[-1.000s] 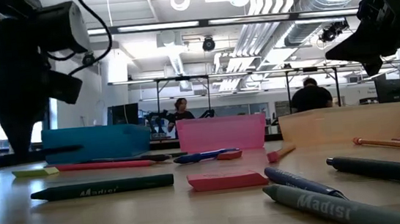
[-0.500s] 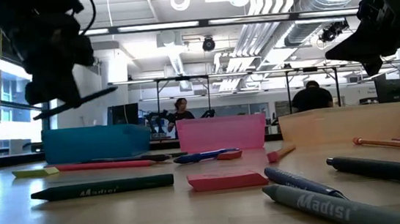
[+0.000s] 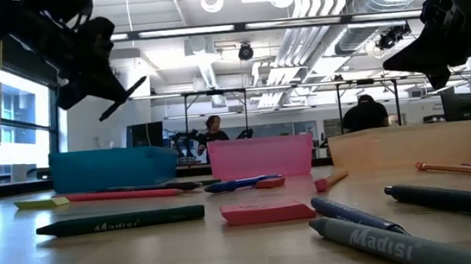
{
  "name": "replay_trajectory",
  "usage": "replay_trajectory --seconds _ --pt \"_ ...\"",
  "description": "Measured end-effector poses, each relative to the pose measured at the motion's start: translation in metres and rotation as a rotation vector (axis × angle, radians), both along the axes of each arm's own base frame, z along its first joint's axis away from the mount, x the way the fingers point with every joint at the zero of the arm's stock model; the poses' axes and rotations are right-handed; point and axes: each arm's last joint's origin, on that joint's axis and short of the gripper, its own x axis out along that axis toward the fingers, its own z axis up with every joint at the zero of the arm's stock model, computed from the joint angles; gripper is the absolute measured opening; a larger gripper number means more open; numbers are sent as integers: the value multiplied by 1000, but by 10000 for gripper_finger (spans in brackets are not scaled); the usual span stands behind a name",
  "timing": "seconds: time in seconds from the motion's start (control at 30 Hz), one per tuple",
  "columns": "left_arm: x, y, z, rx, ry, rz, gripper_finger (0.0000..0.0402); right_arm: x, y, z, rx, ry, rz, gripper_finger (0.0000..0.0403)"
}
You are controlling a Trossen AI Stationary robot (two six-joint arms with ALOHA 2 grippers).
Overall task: Sort crayons/erasers/pens/pencils in bins
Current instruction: Put the top black pen into the blue bin
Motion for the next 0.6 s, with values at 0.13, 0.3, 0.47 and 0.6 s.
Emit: replay_trajectory --seconds 0.13,0.3,0.47,0.6 --pt "-5 15 -4 3 27 69 12 0 0 0 0 0 0 0" --pt "-4 34 -8 26 16 150 12 0 0 0 0 0 0 0" --pt "-5 47 -22 -47 73 241 12 0 0 0 0 0 0 0" --pt "-3 54 -27 -105 108 290 12 0 0 0 0 0 0 0"
